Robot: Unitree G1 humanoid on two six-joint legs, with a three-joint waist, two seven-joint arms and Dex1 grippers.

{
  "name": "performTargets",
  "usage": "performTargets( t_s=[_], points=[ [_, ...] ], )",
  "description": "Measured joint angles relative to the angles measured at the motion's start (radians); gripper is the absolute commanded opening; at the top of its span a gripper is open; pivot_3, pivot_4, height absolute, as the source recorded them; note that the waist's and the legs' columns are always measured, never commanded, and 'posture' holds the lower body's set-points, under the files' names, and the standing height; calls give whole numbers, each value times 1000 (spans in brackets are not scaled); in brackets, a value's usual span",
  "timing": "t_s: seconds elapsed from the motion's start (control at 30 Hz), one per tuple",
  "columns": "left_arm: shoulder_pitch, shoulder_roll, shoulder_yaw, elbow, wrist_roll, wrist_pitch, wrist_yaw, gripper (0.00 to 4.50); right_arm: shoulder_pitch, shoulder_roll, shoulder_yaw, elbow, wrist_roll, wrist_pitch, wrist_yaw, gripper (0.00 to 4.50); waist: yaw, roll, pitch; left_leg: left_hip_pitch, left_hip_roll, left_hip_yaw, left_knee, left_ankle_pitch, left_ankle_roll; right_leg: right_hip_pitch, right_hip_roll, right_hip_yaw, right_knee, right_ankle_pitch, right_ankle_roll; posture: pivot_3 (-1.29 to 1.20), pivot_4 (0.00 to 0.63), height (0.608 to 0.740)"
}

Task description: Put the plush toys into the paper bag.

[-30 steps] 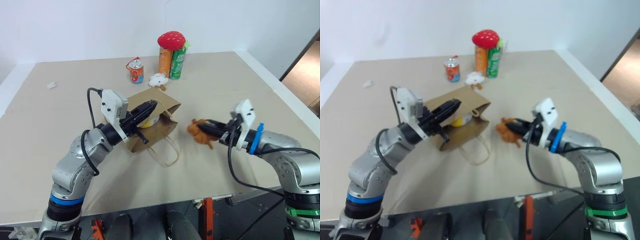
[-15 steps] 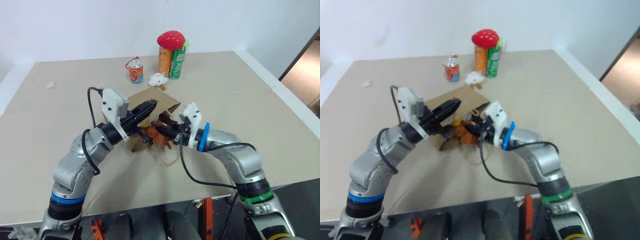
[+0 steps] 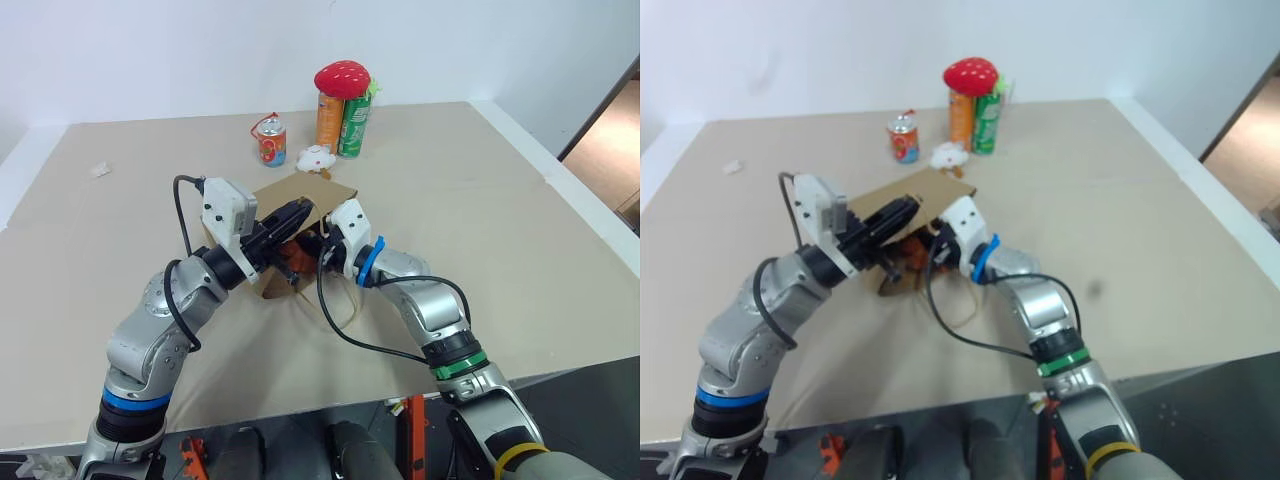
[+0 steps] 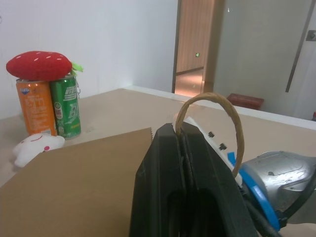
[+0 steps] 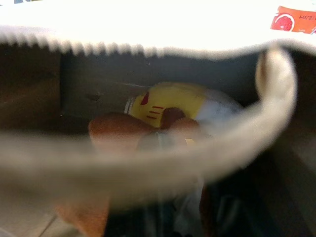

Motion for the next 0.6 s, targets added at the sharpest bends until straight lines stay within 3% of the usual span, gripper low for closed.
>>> performTargets(
  t_s=[0.07, 0.1, 0.2, 0.3, 0.4, 0.47, 0.6],
  points=[
    [1, 0, 0, -1, 0, 0, 0, 0, 1, -2, 0, -5, 0, 0, 13, 3249, 0, 0, 0, 0, 0, 0, 0, 0, 0, 0, 0, 0, 0, 0, 0, 0, 150, 740],
    [1, 0, 0, -1, 0, 0, 0, 0, 4, -3, 0, -9, 0, 1, 17, 3836, 0, 0, 0, 0, 0, 0, 0, 0, 0, 0, 0, 0, 0, 0, 0, 0, 150, 740],
    [3, 0, -1, -2, 0, 0, 0, 0, 19, -11, 0, -46, 3, 7, 33, 3836, 0, 0, 0, 0, 0, 0, 0, 0, 0, 0, 0, 0, 0, 0, 0, 0, 150, 740],
    [5, 1, 0, -5, 0, 0, -1, 0, 102, -84, -11, -220, 55, 80, 92, 3836, 0, 0, 0, 0, 0, 0, 0, 0, 0, 0, 0, 0, 0, 0, 0, 0, 150, 740],
    [6, 3, -3, -7, 0, 0, -4, 0, 144, -136, -60, -332, 113, 148, 120, 3836, 0, 0, 0, 0, 0, 0, 0, 0, 0, 0, 0, 0, 0, 0, 0, 0, 150, 740],
    [7, 10, 0, -8, -1, 0, -5, 0, 209, -243, -151, -469, 223, 266, 174, 3836, 1, 0, 0, 0, 0, 0, 0, 0, 0, 0, 0, 0, 0, 0, 0, 0, 150, 740],
    [5, 11, -4, -8, -1, 0, -9, 0, 253, -296, -181, -532, 282, 339, 203, 3836, 0, 0, 0, 1, 0, 0, 0, 0, 0, 0, 1, 1, 0, 0, 0, 0, 150, 740]
  ],
)
